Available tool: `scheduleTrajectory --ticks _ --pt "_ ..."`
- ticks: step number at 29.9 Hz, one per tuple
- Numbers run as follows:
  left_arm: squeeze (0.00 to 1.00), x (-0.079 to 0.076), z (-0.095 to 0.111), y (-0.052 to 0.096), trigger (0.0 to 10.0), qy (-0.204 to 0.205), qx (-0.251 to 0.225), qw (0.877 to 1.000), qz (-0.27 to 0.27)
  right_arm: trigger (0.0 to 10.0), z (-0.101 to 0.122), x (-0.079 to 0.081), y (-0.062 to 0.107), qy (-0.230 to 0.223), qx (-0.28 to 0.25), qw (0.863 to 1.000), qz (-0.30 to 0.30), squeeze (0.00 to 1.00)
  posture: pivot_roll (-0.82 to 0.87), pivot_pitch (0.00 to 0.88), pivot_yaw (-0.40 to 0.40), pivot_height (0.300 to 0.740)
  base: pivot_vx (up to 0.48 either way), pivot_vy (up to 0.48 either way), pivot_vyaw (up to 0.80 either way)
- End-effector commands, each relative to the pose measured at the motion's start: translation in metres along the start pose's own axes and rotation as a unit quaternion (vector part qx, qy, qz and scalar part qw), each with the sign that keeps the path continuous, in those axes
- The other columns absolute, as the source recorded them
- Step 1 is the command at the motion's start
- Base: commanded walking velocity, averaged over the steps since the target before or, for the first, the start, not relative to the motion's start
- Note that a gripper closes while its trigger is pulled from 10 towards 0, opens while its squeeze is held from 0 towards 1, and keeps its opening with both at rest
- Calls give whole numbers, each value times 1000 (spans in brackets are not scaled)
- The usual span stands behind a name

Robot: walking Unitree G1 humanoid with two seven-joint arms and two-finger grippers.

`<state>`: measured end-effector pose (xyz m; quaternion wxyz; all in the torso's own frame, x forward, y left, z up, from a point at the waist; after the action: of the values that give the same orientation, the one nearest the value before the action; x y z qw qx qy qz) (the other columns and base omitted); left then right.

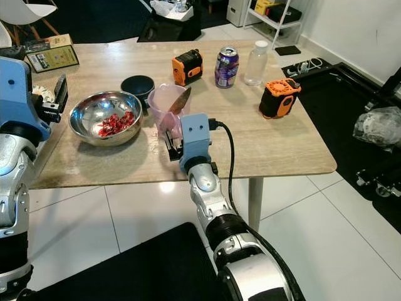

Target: Restocking fridge

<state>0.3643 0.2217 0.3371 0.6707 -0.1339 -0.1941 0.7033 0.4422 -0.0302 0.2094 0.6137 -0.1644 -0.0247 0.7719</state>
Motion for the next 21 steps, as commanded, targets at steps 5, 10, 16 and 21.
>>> scheduleTrajectory --ticks 5,10,16,21 --pt "0 5 4 5 10000 -17 0 1000 5 10000 -3 5 -1 -29 8 1000 2 0 209 263 0 740 0 0 0" --pt "0 5 3 6 10000 -16 1 1000 5 6353 -2 6 -2 -43 8 999 1 0 209 258 -1 740 0 0 0" --pt "0 3 2 6 10000 -14 3 1000 4 0 3 7 -4 -47 -3 999 5 0 198 249 -1 740 0 0 0" --pt "0 1 1 5 10000 -11 3 1000 3 0 4 4 -4 -44 -7 999 4 0 191 240 -2 740 0 0 0"
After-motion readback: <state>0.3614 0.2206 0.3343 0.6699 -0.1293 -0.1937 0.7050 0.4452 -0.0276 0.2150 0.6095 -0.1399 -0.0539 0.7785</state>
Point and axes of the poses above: a point about 5 cm out from each wrist's last joint towards the gripper, its own y axis pointing back from the gripper into the wrist, its own z axis along the axis of the wrist's last joint, x = y × z, the point moved 6 cm from there along -y, pointing out of the wrist towards the gripper, and after that the axes turned 13 degrees about y, right-handed, at the moved point
